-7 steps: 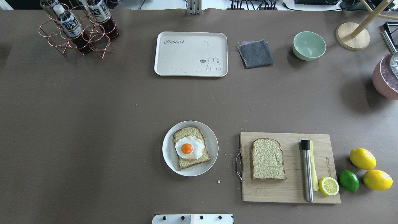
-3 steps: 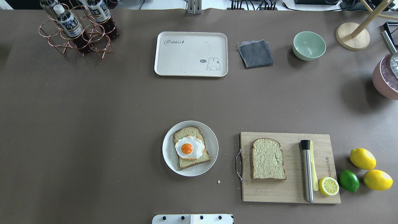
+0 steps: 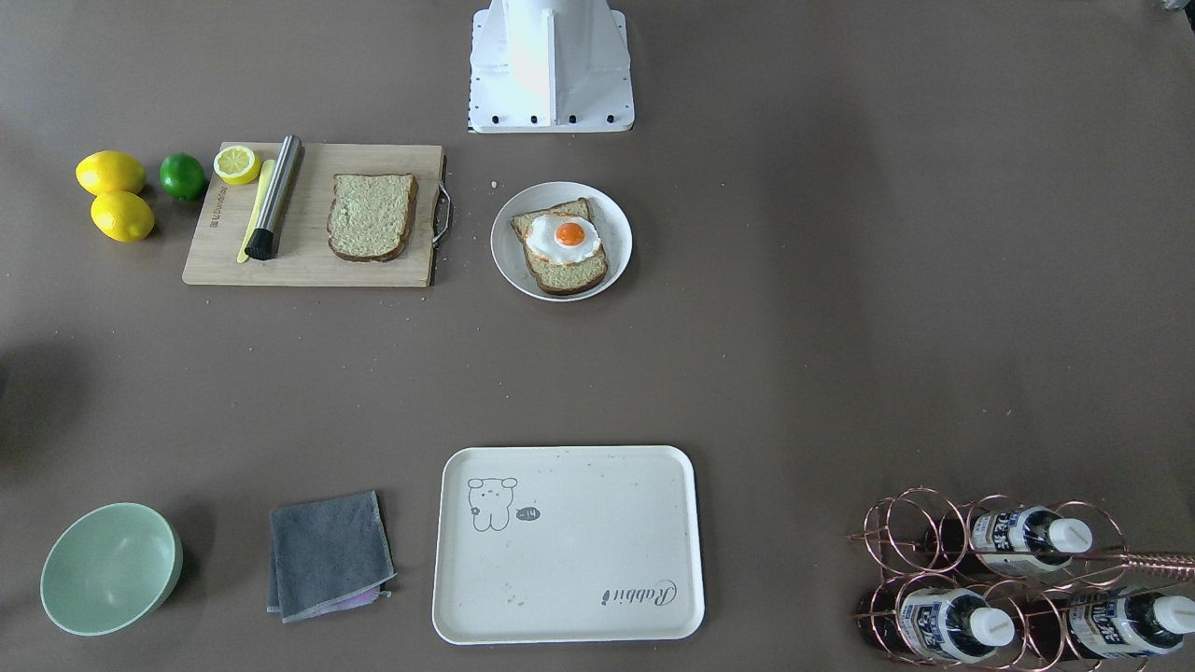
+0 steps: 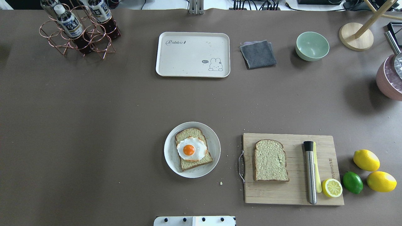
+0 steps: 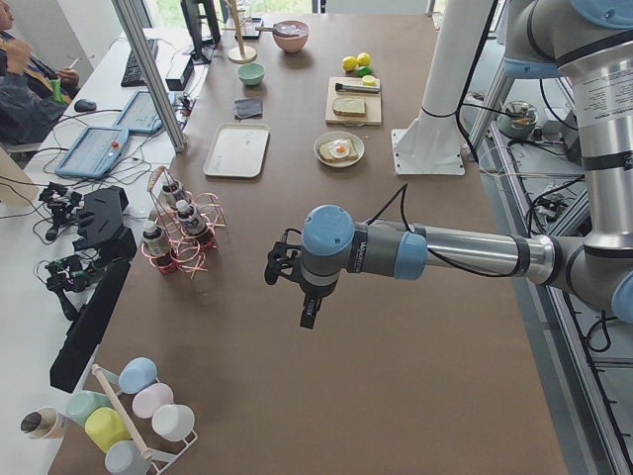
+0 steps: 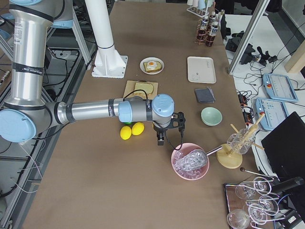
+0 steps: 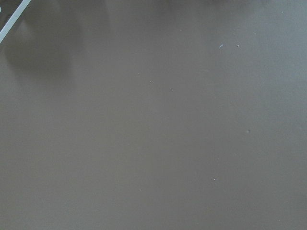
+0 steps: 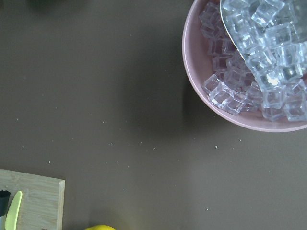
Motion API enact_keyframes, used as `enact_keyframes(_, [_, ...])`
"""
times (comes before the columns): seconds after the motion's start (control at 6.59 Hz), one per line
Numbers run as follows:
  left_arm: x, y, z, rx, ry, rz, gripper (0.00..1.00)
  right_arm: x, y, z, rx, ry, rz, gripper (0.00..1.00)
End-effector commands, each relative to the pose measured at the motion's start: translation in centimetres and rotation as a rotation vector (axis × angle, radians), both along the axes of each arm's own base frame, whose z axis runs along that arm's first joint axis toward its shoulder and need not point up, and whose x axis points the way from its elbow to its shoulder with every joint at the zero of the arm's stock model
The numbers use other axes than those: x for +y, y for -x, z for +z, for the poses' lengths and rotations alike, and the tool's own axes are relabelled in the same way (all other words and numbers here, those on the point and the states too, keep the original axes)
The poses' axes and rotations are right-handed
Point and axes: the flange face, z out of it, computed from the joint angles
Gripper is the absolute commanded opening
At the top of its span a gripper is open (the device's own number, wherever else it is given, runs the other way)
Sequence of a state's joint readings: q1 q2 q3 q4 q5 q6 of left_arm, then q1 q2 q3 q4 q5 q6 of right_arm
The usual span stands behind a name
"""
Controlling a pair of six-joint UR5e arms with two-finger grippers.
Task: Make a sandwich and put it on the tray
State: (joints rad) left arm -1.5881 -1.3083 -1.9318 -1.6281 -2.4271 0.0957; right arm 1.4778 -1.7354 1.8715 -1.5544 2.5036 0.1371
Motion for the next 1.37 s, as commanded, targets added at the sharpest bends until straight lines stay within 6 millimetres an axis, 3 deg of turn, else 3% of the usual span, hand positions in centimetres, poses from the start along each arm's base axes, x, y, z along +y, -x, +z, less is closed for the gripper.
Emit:
enact_keyframes(0.0, [-0.1,0.0,-0.3,0.001,-0.004,-0.001,0.98,0.7,3.3,-1.0,-0.026,0.016,0.069,1.00])
enact_keyframes(0.46, [0.1,-0.1,-0.5,0.003,-0.018,0.007,0.98,1.8,9.7,-3.7,-0.096,0.016,0.091,1.00])
enact_keyframes(0.61, [0.1,-0.3,-0.5,0.028,-0.017,0.013,0.97,2.1,10.9,-4.3,-0.115,0.009,0.075,1.00])
enact_keyframes(1.06, [0.0,-0.4,-0.2,0.034,-0.034,0.015,0.97,6.0,22.0,-13.8,-0.124,0.103,0.093,1.00])
enact_keyframes(1.21, [0.0,-0.4,0.0,0.034,-0.034,0.017,0.97,6.1,26.2,-17.1,-0.172,0.161,0.080,0.98])
